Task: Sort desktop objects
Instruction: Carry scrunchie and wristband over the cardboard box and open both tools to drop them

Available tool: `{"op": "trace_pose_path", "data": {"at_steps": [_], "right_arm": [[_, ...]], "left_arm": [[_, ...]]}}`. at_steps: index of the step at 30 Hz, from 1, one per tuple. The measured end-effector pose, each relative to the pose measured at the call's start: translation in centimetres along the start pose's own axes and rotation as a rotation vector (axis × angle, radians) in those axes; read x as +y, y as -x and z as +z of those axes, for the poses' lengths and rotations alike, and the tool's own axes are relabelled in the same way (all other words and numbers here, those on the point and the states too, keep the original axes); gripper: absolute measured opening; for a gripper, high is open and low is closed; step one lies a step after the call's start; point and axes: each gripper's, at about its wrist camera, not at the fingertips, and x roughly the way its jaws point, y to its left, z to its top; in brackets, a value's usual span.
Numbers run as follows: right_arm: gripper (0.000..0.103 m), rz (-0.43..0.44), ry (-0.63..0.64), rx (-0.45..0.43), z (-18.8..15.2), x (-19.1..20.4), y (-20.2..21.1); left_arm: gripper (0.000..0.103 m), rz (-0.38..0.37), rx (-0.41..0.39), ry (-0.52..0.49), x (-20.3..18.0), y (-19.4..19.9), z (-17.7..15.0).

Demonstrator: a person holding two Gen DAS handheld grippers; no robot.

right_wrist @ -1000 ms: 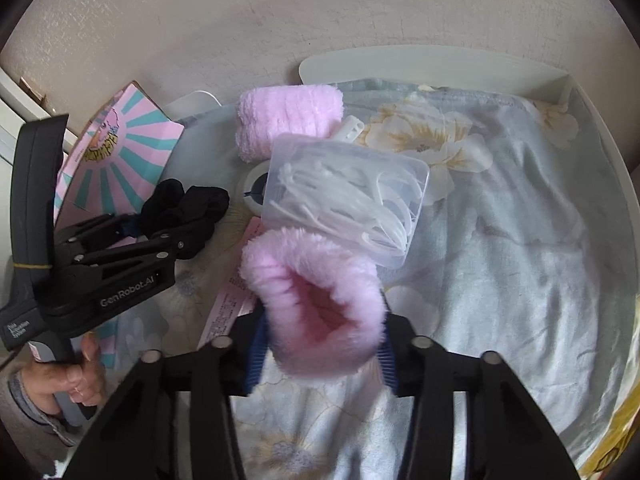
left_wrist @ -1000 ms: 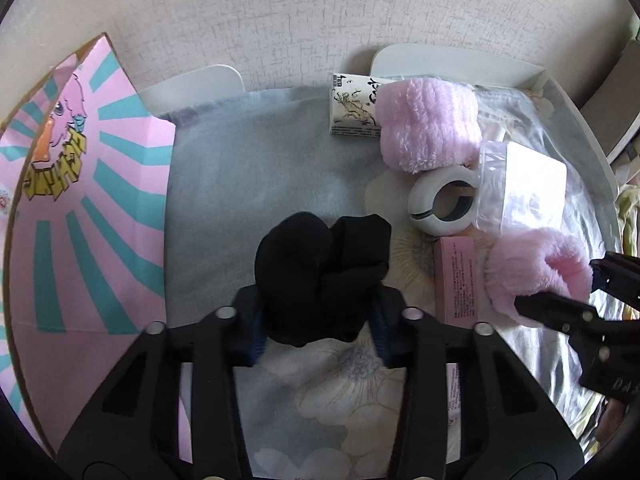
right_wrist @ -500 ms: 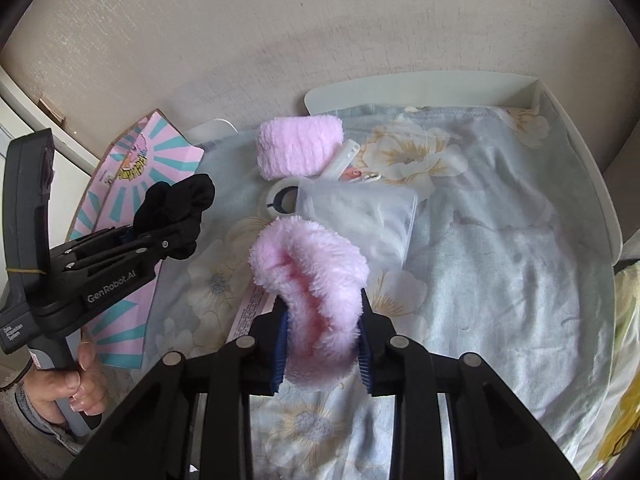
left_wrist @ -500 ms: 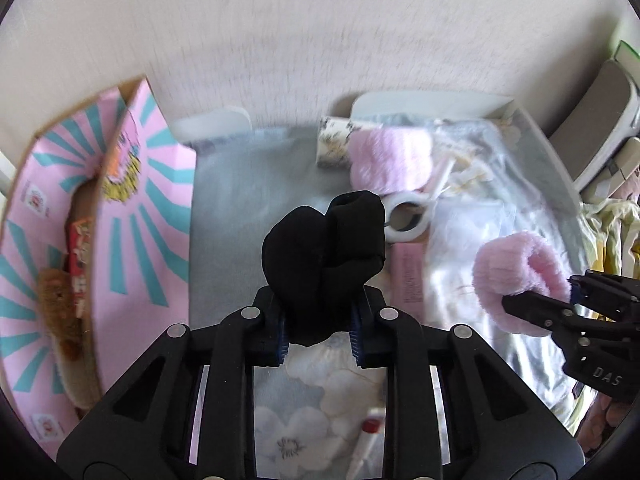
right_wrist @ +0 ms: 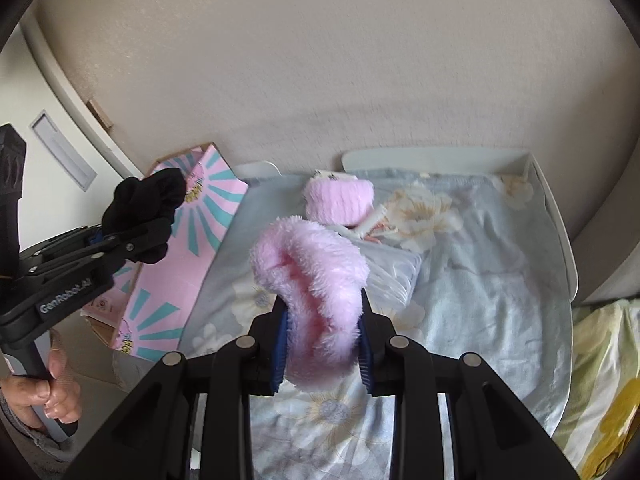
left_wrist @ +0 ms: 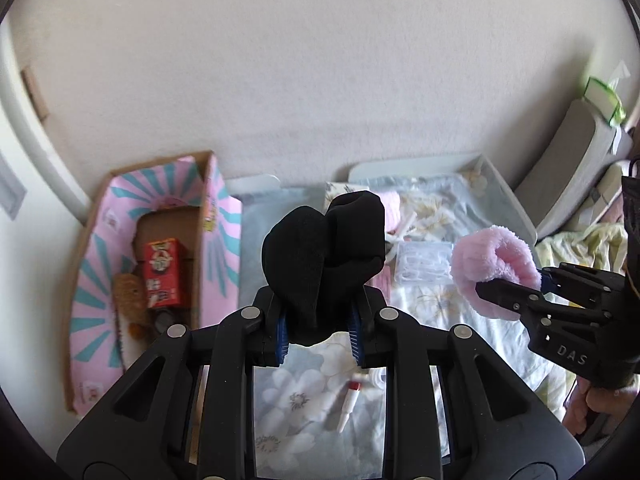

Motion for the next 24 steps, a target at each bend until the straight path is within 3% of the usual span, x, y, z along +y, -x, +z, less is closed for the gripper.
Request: {"op": "trace_pose_path", "data": {"at_steps": [7, 14, 19, 24], "right_arm": [[0.027, 0.056, 0.112, -0.062, 3.4, 4.0, 0.9], [0.027, 0.139, 0.252, -0.08, 7.6, 10.6, 0.0], [0.027, 0.188, 0.353, -0.031, 8.9, 16.3, -3.0], [0.027, 0.253, 0.381, 0.081, 8.5, 20.3, -8.1]], "left_arm": [[0.021, 0.111, -0.074, 0.086, 5.1, 4.9, 0.0], [0.021, 0.2, -0.069, 0.201, 10.6, 6.8, -1.4], [0.021, 0.218, -0.036, 0.262, 13.5, 6.5, -3.2], [0.021, 0.198, 0.031, 0.324, 15.5, 4.6, -5.1]]}}
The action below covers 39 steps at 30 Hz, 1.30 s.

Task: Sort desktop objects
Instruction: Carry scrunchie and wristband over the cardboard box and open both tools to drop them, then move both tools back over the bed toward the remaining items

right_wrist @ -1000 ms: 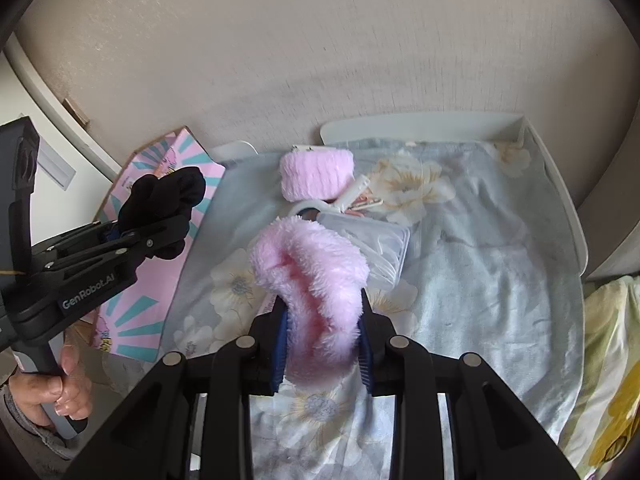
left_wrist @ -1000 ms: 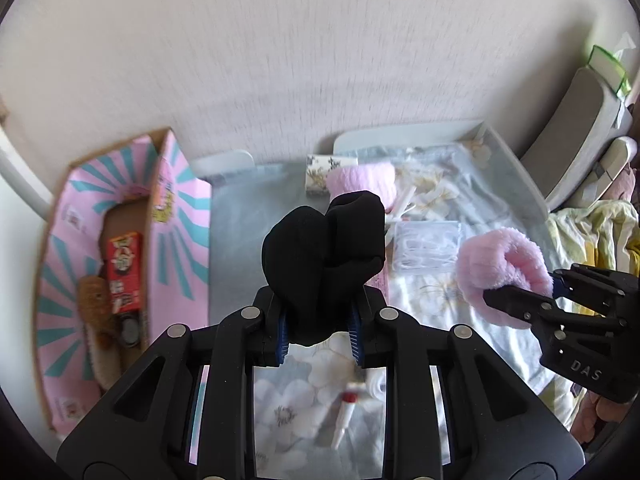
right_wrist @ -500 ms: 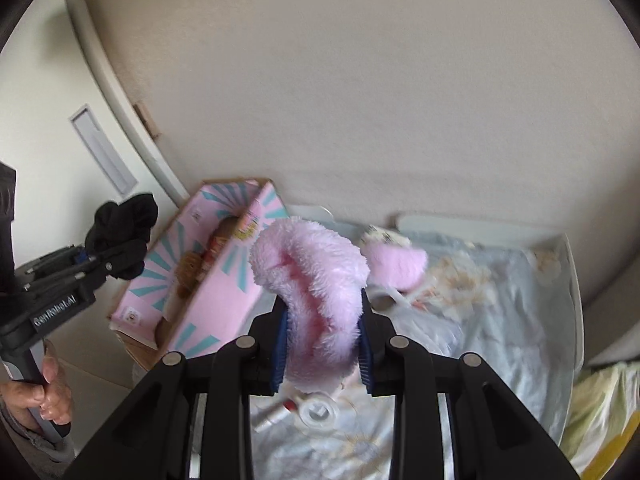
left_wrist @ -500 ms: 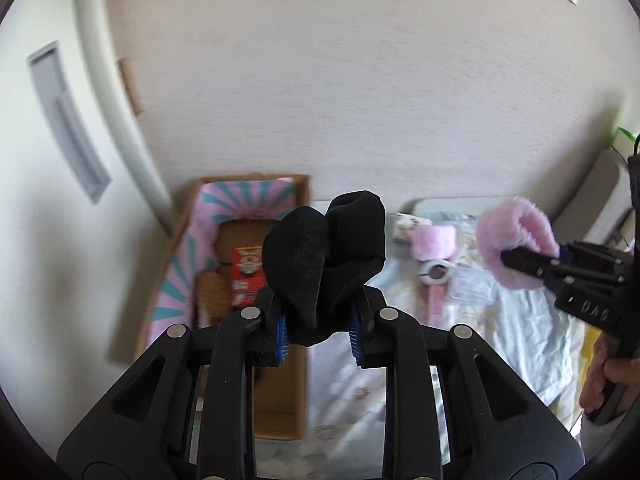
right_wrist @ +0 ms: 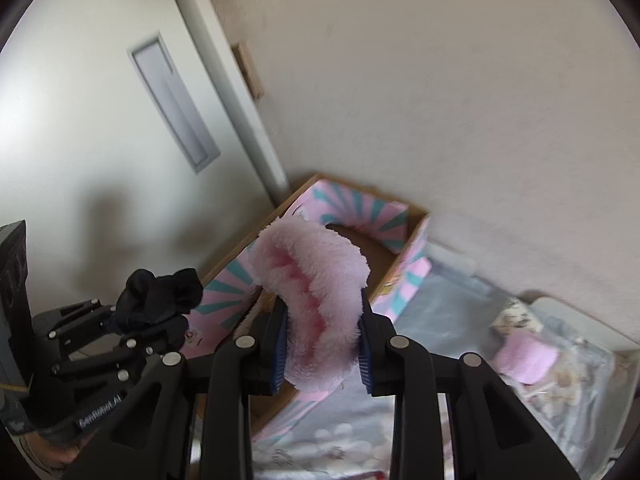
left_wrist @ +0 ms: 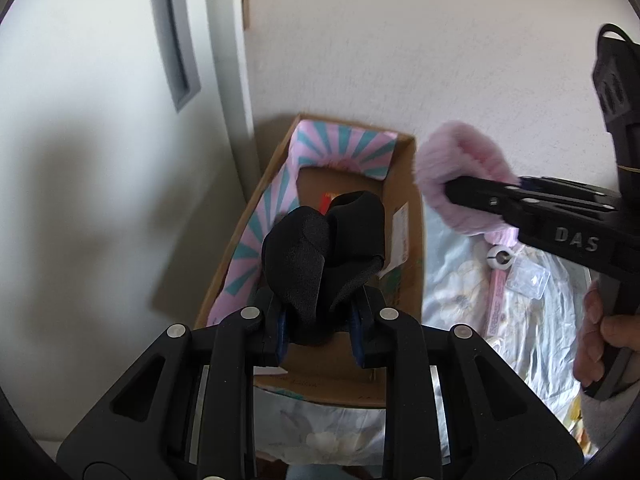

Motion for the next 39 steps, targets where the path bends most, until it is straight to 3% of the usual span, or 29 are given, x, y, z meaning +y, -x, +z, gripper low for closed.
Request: {"op": "trace_pose_path", "data": {"at_steps": [10, 19, 21, 22, 23, 24, 27, 29, 32, 39], "right_arm": [[0.027, -0.05, 0.103, 0.147, -1.3, 2.6, -6.4], [0.027, -0.061, 0.126, 0.168, -0.6, 2.7, -7.6], [0.033, -0.08, 0.115, 0.163, -0.4, 2.6, -7.6], [0.046, -0.097, 0.1, 0.161, -0.2, 2.4, -7.7], [0.056, -0.105, 0.079, 0.158, 0.0, 2.1, -7.6], [0.06, -0.098, 0.052, 0.152, 0.2, 1.8, -7.6], [0.064, -0.054, -0.013, 0.121, 0.7, 0.7, -6.9], [0.067, -0.052, -0.032, 0.109, 0.9, 0.3, -6.5], [0.067, -0.045, -0.045, 0.096, 1.1, -0.1, -6.1], [0.067, -0.035, -0.055, 0.095, 0.6, -0.1, -5.4]], "left_arm": [[0.021, -0.031, 0.101, 0.068, 1.5, -4.4, -2.3], [0.021, -0.037, 0.105, 0.092, 2.0, -5.4, -1.9], [0.03, -0.057, 0.109, 0.098, 1.9, -5.3, -1.7], [0.057, -0.077, 0.115, 0.104, 1.9, -5.3, -1.5], [0.09, -0.09, 0.114, 0.111, 1.9, -5.3, -1.4], [0.099, -0.097, 0.1, 0.116, 1.9, -5.0, -1.3], [0.103, -0.118, 0.045, 0.104, 1.6, -3.7, -1.0], [0.103, -0.089, 0.036, 0.08, 1.2, -3.4, -0.8], [0.103, -0.06, 0.033, 0.06, 1.0, -3.2, -0.8], [0.103, -0.1, 0.048, 0.091, 1.4, -2.7, -1.3]]}}
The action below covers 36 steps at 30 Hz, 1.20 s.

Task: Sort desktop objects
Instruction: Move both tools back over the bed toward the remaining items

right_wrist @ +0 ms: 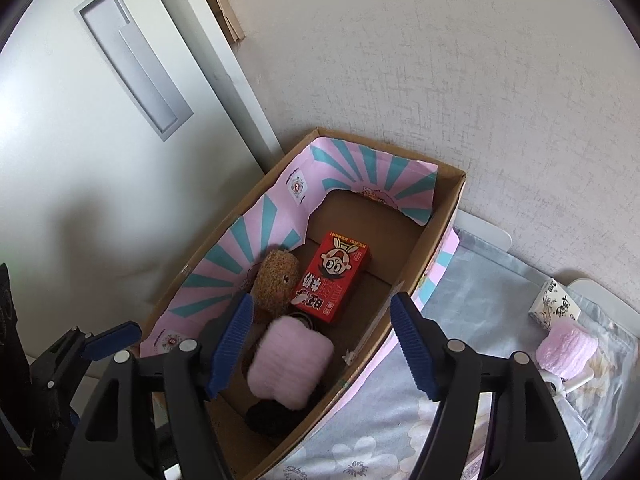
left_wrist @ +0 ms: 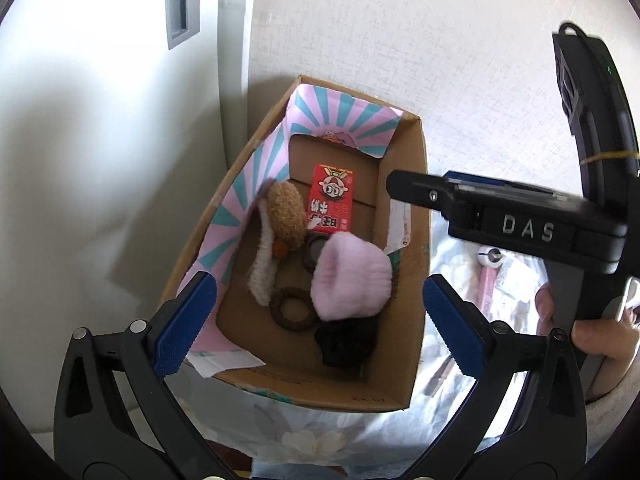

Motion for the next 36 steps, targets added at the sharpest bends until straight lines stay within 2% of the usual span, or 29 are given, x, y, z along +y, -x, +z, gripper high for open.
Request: {"op": "trace_pose_path", "data": {"at_steps": [9, 19, 23, 28, 33, 36], "right_arm": [[0.067, 0.001, -0.025, -0.037, -1.5, -0.3, 2.2], [0.067, -0.05, -0.037, -0.092, -3.7, -2.1, 5.6], [0.067, -0.114, -0.018, -0.12, -4.6, -4.0, 7.9], [0.067, -0.254, 0.021, -0.163, -5.8, -7.4, 12.1], [0.068, -0.335, 0.012, -0.174, -8.0, -11.0, 15.6], [0.068, -0.351, -0.009, -0.165, -9.8, -12.9, 16.7]], "left_arm": [[0.103, 0.023, -0.028, -0.046, -0.9, 1.2, -0.3], [0.103, 0.009, -0.004, -0.152, -4.6, 1.2, -1.2], [0.103, -0.032, 0.0, -0.204, -6.2, 1.5, -1.8], [0.103, -0.048, -0.01, -0.284, -8.8, 2.1, -2.2], [0.103, -0.069, 0.001, -0.338, -11.6, 1.9, -2.3], [0.103, -0.09, 0.014, -0.357, -13.1, 1.4, -2.7]]}}
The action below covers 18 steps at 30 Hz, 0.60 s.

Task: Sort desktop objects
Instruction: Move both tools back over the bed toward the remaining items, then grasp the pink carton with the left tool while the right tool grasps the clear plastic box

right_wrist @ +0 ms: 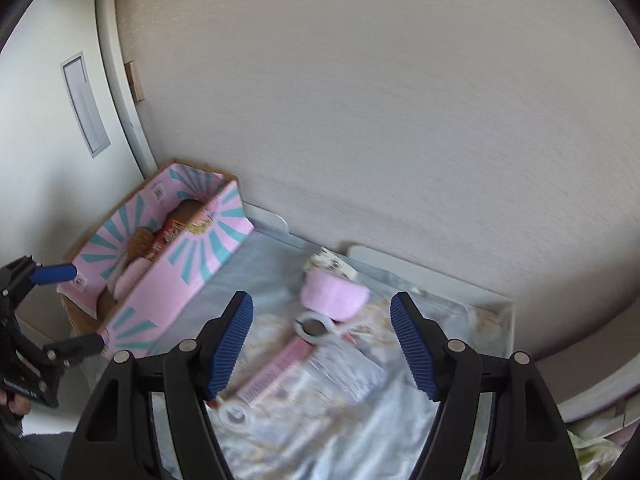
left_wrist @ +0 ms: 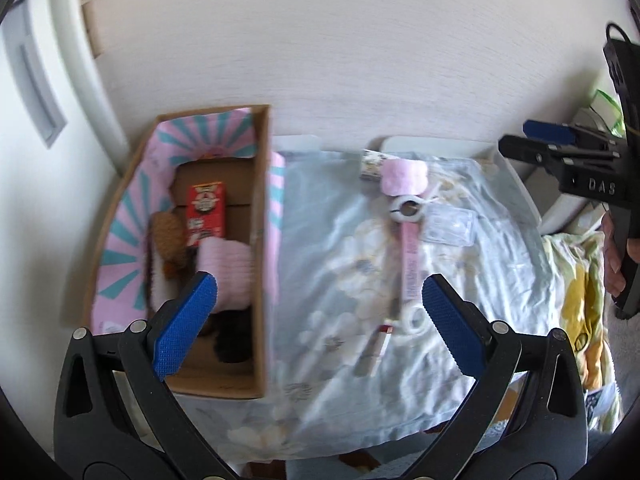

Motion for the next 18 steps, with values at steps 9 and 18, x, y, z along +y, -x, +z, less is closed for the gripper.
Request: {"op": "trace_pose_path", "data": {"at_steps": [9, 18], "right_arm": [[0.068, 0.028, -0.039, 0.044, -4.5, -4.2, -0.2], [0.068, 0.118, 0.15, 0.159, -7.5, -4.5, -5.3]], "left_arm": [[0.103, -0.013, 0.083, -0.073, -3.9, -3.3, -0.5], [0.103, -0.009, 0.125, -0.164, -8.0, -8.8, -0.5]]}}
